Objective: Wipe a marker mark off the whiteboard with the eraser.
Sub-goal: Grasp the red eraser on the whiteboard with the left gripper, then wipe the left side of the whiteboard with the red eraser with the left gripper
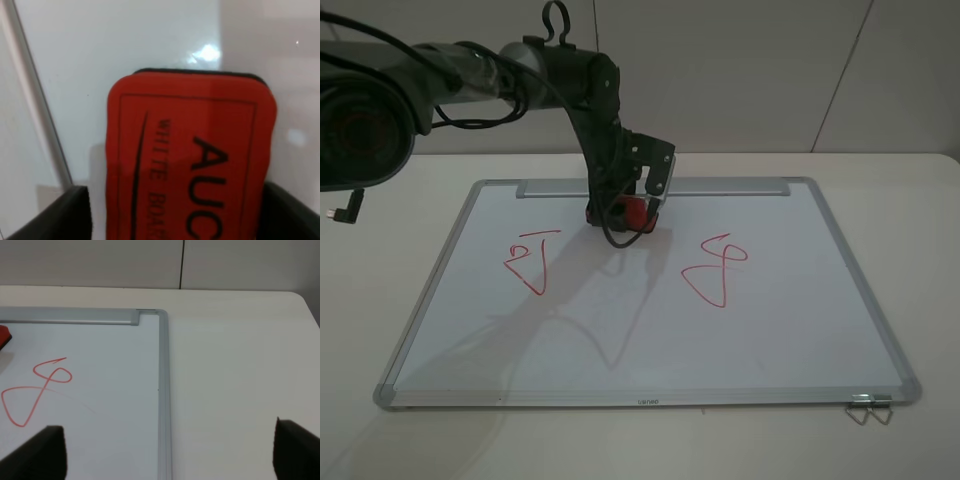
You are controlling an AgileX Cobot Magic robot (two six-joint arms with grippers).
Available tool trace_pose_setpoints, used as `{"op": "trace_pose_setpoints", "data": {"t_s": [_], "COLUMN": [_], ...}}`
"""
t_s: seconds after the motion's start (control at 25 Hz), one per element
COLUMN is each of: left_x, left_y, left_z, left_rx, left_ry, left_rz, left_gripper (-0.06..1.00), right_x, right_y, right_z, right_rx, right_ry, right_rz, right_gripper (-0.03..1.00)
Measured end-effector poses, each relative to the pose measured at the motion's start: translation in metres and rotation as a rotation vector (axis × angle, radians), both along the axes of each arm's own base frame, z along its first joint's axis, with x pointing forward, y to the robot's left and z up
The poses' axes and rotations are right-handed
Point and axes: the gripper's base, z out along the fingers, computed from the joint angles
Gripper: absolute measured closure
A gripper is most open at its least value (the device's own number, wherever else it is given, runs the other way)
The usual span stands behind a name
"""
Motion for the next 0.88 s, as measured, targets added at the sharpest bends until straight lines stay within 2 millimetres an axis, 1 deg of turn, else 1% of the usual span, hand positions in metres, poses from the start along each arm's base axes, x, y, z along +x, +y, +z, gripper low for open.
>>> {"op": "trace_pose_setpoints", "data": {"t_s": [0.04, 0.44, 0.56, 0.6, 0.68, 0.88], "left_x": [0.000, 0.000, 0.000, 0.000, 0.000, -0.002], "left_y": [-0.001, -0.001, 0.000, -0.001, -0.001, 0.000], "left_z": [-0.001, -0.001, -0.001, -0.001, 0.001, 0.012], "left_rx": [0.000, -0.001, -0.010, -0.019, -0.055, -0.176], "left_ry": [0.000, 0.001, 0.008, 0.014, 0.040, 0.129], "left_rz": [-0.001, 0.002, 0.037, 0.066, 0.182, 0.592], "left_gripper": [0.37, 0.37, 0.37, 0.37, 0.37, 0.37], "right_x": [0.000, 0.000, 0.000, 0.000, 0.000, 0.000], "right_y": [0.000, 0.000, 0.000, 0.000, 0.000, 0.000], "right_z": [0.000, 0.000, 0.000, 0.000, 0.000, 0.000], "right_rx": [0.000, 0.000, 0.000, 0.000, 0.000, 0.000], "right_ry": [0.000, 0.000, 0.000, 0.000, 0.000, 0.000], "right_rz": [0.000, 0.000, 0.000, 0.000, 0.000, 0.000], "right_gripper": [0.26, 0.26, 0.26, 0.26, 0.26, 0.26]}}
